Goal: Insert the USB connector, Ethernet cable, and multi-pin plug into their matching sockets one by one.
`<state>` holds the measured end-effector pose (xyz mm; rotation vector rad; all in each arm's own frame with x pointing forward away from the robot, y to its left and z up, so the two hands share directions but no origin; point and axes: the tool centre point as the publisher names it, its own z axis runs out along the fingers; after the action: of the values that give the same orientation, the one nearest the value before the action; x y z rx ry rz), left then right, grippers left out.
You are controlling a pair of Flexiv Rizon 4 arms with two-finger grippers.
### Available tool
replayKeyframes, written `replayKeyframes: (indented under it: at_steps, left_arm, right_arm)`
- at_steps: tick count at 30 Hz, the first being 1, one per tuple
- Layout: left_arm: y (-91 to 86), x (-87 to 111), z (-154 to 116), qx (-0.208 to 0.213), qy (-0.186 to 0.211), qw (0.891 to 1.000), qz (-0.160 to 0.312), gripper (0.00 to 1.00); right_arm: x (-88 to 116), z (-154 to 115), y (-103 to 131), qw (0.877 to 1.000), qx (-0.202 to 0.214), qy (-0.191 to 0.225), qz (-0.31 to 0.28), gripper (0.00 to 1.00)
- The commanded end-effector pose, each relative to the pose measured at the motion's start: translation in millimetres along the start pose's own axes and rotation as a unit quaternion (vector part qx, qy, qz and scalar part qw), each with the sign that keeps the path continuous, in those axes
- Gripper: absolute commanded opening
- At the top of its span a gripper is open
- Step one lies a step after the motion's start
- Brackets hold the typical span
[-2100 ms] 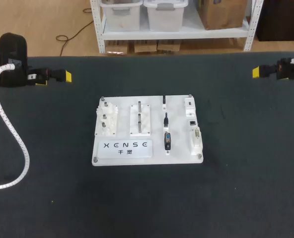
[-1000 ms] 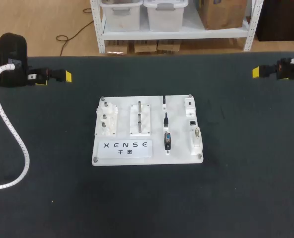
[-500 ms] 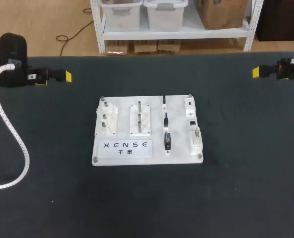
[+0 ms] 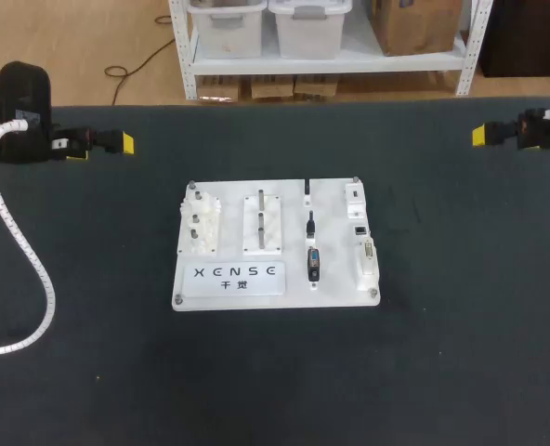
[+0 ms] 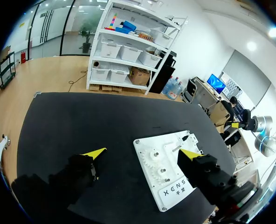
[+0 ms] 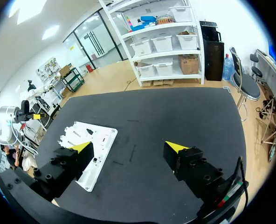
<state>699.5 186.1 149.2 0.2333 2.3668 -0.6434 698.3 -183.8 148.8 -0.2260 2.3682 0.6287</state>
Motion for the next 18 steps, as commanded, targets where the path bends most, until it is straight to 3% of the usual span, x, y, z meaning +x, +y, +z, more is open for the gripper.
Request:
replayKeyframes:
  at_steps: [1, 2, 5, 9, 12, 15, 18]
  left_arm:
    - [-1.3, -1.0, 0, -0.003, 0.003, 1.0, -0.001, 1.0]
    - [-1.3, -1.0, 0, -0.003, 0.003, 1.0, -0.001, 1.0]
    - [-3.3, -4.1, 0, 0.019, 0.031, 0.997, 0.068, 1.0]
    - [-11.9, -3.3, 0, 0.073, 0.05, 0.98, 0.176, 1.0]
    - [-20.9, 0.7, -1, 0.124, 0.06, 0.955, 0.263, 1.0]
    - [-33.0, 11.2, 0, 0.158, 0.07, 0.922, 0.346, 1.0]
    - [-48.5, 24.0, 1, 0.194, 0.082, 0.898, 0.385, 1.0]
  right_arm:
    - [0, 0, 0, 1.0, 0.001, 0.0, 0.0, 1.0]
    - [0, 0, 0, 1.0, 0.001, 0.0, 0.0, 1.0]
    - [0, 0, 0, 1.0, 0.001, 0.0, 0.0, 1.0]
    - [0, 0, 0, 1.0, 0.001, 0.0, 0.0, 1.0]
    - [0, 0, 0, 1.0, 0.001, 0.0, 0.0, 1.0]
    - [0, 0, 0, 1.0, 0.001, 0.0, 0.0, 1.0]
    - [0, 0, 0, 1.0, 0.001, 0.0, 0.0, 1.0]
